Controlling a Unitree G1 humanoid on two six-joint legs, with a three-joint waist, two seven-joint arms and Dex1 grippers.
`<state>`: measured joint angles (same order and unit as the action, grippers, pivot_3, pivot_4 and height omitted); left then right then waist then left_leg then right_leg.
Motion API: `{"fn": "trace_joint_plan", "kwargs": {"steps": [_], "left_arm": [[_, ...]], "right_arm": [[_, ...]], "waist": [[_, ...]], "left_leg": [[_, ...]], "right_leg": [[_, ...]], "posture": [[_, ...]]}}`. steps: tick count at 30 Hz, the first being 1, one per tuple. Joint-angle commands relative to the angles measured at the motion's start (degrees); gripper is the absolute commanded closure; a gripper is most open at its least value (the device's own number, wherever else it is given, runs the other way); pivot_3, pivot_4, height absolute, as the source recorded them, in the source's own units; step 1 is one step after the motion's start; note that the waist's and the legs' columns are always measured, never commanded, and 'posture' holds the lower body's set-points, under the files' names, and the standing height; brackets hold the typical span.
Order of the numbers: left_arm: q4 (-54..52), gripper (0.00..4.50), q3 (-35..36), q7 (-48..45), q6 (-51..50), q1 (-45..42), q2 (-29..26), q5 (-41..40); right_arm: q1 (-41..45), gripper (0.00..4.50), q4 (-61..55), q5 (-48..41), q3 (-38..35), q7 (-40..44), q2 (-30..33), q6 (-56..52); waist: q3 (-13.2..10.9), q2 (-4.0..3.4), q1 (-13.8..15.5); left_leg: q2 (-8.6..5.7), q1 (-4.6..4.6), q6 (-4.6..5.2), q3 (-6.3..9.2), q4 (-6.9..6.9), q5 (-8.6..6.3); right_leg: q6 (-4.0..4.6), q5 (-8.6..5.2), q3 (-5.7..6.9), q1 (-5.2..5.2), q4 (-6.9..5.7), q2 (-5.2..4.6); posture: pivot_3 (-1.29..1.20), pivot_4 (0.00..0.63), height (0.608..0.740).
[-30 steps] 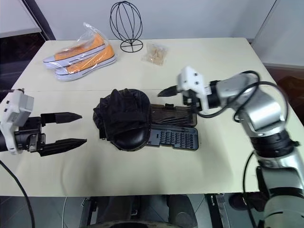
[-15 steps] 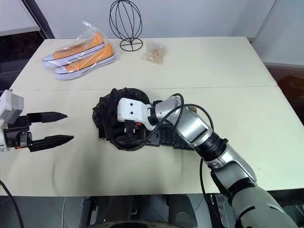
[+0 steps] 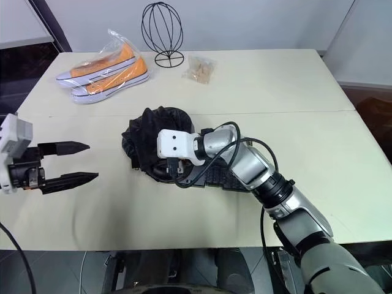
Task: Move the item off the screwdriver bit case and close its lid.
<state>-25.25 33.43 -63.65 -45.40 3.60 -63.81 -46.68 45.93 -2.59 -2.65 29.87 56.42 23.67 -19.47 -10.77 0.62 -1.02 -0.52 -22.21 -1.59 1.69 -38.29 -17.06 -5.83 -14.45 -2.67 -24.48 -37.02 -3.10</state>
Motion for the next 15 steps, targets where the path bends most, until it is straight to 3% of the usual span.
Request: {"fn": "trace_joint_plan", "kwargs": {"steps": [1,7,15], "left_arm": [[0.2,0.0,0.0,-0.3,1.5,-1.4,-0.1,0.5],[1.6,0.0,-4.0,-0.4,3.0,-4.6,0.4,0.8],[6.0,0.0,-11.6,-1.6,5.1,-12.3,0.9,2.3]], "right_arm": [[-1.1,4.39,0.9,0.6,-1.4,0.7,1.0,-1.3],[-1.8,4.39,-6.7,-4.4,-8.2,2.8,3.5,-2.8],[-0.3,4.39,-18.3,-20.7,-33.7,2.4,15.6,-12.7]], "waist": [[0.0,0.0,0.1],[0.0,0.0,0.4],[-0.1,0.03,0.0]], "left_leg": [[0.0,0.0,0.0,0.0,0.0,0.0],[-0.02,0.0,-0.01,0.01,0.0,0.0],[-0.01,-0.12,0.0,0.04,0.04,0.0]], "right_leg": [[0.01,0.0,0.0,0.0,-0.02,0.0],[0.01,0.0,0.0,0.01,0.0,-0.01],[0.01,-0.01,0.01,-0.09,0.03,0.01]], "posture": [[0.0,0.15,0.74],[0.0,0.15,0.74],[0.0,0.15,0.74]]}}
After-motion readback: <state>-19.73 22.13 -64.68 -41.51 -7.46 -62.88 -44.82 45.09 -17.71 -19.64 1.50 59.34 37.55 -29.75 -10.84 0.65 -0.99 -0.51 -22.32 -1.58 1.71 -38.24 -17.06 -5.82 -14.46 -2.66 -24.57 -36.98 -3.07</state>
